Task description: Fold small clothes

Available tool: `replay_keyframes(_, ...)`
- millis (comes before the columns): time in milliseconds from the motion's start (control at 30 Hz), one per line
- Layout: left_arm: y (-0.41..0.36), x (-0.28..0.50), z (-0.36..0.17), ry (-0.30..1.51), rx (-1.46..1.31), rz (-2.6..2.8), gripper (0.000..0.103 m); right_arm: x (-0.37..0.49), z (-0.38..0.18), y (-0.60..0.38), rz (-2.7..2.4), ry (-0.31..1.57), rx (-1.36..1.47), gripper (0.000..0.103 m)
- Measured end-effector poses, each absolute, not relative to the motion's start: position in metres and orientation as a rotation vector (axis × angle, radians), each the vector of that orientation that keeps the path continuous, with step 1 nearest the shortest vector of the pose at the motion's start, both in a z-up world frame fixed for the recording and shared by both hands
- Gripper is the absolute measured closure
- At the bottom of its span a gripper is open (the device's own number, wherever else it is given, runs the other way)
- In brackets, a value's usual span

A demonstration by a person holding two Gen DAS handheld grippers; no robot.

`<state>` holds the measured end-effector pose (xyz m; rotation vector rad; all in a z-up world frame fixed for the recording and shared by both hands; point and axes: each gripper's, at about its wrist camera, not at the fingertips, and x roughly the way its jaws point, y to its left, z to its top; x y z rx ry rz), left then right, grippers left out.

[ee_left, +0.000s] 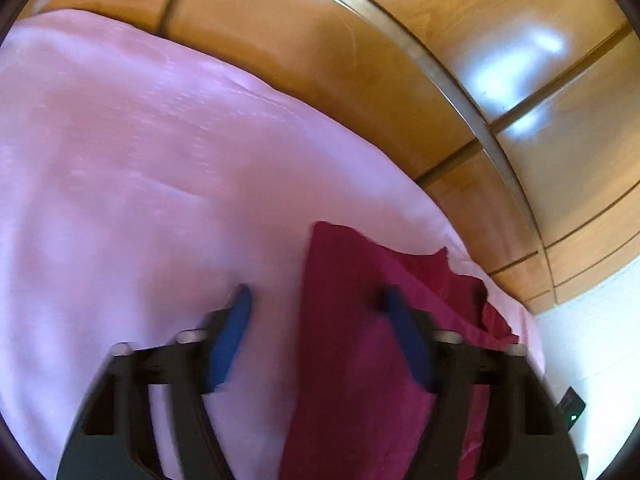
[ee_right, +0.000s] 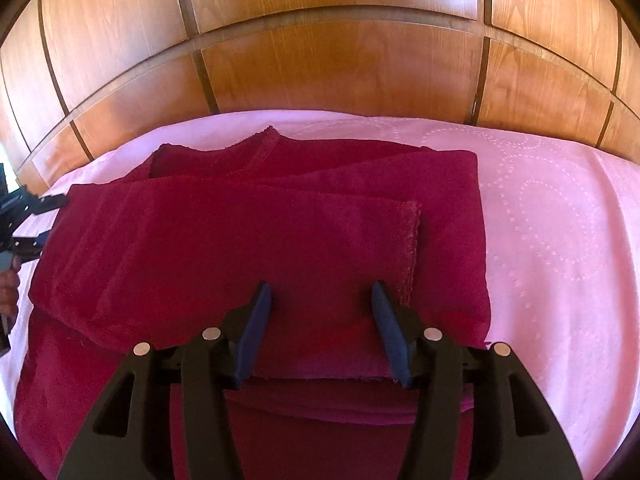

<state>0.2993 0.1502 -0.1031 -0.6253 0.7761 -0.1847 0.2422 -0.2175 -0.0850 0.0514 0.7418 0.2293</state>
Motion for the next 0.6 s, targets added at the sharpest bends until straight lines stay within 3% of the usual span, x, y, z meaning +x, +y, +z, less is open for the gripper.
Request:
replay_keyframes(67,0.137,0.299,-0.094,0.757,-0.558,-0.198,0.088,0.240,-0.084,-0.219,0.227,0.738,0.052,0.050)
replay_keyframes(267,0.080,0.275,-0.081,0.658,-0.134,0.044,0.089,0.240,-0.084,-0.206,0.178,0.724,-0.010,0.049)
replay_keyframes(367,0.066,0.293,-0.110,0.715,-0.024,0.127,0.079,0.240,-0.085,-0.204,0.167,0.723,-0.032,0.049)
replay_keyframes(433,0.062,0.296,-0.107,0.711,-0.010,0.157,0.077,0.240,-0.085,-0.206,0.168,0.722,-0.027,0.049)
replay_keyframes(533,0.067,0.288,-0.098,0.701,-0.017,0.204,0.063,0.242,-0.084,-0.208,0.175,0.724,-0.015,0.048)
replay_keyframes(600,0.066,0.271,-0.089,0.665,-0.016,0.229,0.061,0.242,-0.083,-0.209,0.177,0.722,-0.011,0.048)
